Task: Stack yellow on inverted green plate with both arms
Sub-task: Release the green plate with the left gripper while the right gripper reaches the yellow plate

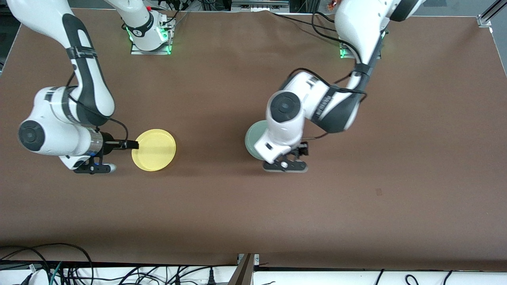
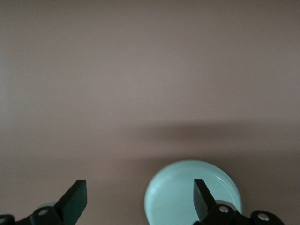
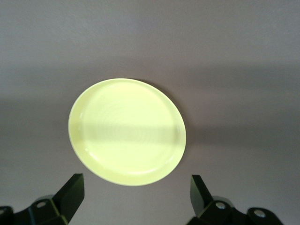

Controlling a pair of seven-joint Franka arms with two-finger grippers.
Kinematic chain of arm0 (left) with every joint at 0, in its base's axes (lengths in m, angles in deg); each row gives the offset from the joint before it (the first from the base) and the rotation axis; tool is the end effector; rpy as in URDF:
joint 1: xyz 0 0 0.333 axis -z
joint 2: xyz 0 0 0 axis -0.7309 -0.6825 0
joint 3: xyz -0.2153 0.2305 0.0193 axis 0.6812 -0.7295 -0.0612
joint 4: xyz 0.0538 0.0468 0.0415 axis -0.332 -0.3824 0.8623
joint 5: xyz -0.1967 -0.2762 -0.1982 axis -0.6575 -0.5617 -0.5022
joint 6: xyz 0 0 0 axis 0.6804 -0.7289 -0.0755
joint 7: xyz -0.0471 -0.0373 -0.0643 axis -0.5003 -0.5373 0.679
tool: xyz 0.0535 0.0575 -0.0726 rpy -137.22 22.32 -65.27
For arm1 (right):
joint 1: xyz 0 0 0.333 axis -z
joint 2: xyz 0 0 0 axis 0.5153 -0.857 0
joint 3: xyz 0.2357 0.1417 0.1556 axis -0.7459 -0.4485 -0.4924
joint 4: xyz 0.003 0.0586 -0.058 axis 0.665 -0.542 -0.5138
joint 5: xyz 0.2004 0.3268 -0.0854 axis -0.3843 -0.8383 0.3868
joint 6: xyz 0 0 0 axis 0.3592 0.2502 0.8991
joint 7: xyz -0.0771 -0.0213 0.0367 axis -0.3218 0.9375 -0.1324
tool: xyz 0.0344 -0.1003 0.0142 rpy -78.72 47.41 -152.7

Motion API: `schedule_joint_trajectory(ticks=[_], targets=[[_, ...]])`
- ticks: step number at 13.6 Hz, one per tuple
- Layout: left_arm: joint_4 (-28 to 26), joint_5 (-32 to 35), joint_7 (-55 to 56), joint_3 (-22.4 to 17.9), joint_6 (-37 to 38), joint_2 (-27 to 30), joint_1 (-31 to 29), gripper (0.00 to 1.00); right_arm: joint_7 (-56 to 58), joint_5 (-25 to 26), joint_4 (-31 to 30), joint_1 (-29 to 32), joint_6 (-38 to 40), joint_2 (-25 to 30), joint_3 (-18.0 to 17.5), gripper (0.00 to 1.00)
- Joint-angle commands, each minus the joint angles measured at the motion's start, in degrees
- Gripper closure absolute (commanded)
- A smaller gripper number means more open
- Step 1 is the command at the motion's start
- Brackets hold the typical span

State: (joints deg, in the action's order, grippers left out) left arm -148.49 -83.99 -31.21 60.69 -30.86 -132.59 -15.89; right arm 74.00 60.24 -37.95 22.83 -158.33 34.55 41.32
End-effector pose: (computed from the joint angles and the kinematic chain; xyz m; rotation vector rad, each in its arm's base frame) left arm 0.6535 -0.3946 0.3647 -3.0663 -0.0130 -0.0423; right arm 0.6351 0.0478 0.3021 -3.0362 -0.0029 0.3135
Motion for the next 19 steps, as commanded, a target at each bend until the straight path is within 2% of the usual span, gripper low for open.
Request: schedule_joint_trajectory(ticks=[1,3,6,8,10,13,14,16,19], targets=[[0.56,-2.31,-5.84,0.83,1.62,1.44,-6.35,0.0,2.19,2.22,-7.77,-0.08,-7.85,1.42,0.05,0.0],[0.47,-6.26,-7.0,0.65,3.54,3.2,-11.45,0.0,8.5,2.76,-9.47,0.36,-8.67,1.69,0.4,0.0],[-1.28,-6.54,-16.37,0.39,3.9,7.5,-19.36,0.0,12.21,2.85,-10.52,0.71,-8.67,1.34,0.49,0.0],[-8.46,-6.54,-18.95,0.21,3.82,13.11,-22.45,0.0,15.9,2.76,-11.67,1.41,-9.99,0.81,1.19,0.0],[-12.87,-6.45,-18.87,0.12,3.9,17.42,-25.61,0.0,17.67,2.67,-11.23,3.6,-10.17,0.29,1.1,0.0],[-21.56,-6.54,-21.32,0.3,4.86,28.04,-31.23,0.0,16.98,2.58,-5.81,3.79,-10.17,-4.53,1.19,0.0],[-22.98,-6.54,-23.51,0.39,6.7,31.21,-32.55,0.0,16.97,2.59,-3.95,3.53,-10.08,-6.47,1.19,0.0],[-23.08,-6.8,-26.33,0.39,11.79,34.83,-33.97,0.0,16.88,2.59,-2.53,3.17,-9.99,-8.68,1.1,0.0],[-23.69,-8.9,-26.51,0.39,17.42,38.35,-35.72,0.0,16.89,2.59,-2.53,3.26,-9.82,-8.68,1.1,0.0]])
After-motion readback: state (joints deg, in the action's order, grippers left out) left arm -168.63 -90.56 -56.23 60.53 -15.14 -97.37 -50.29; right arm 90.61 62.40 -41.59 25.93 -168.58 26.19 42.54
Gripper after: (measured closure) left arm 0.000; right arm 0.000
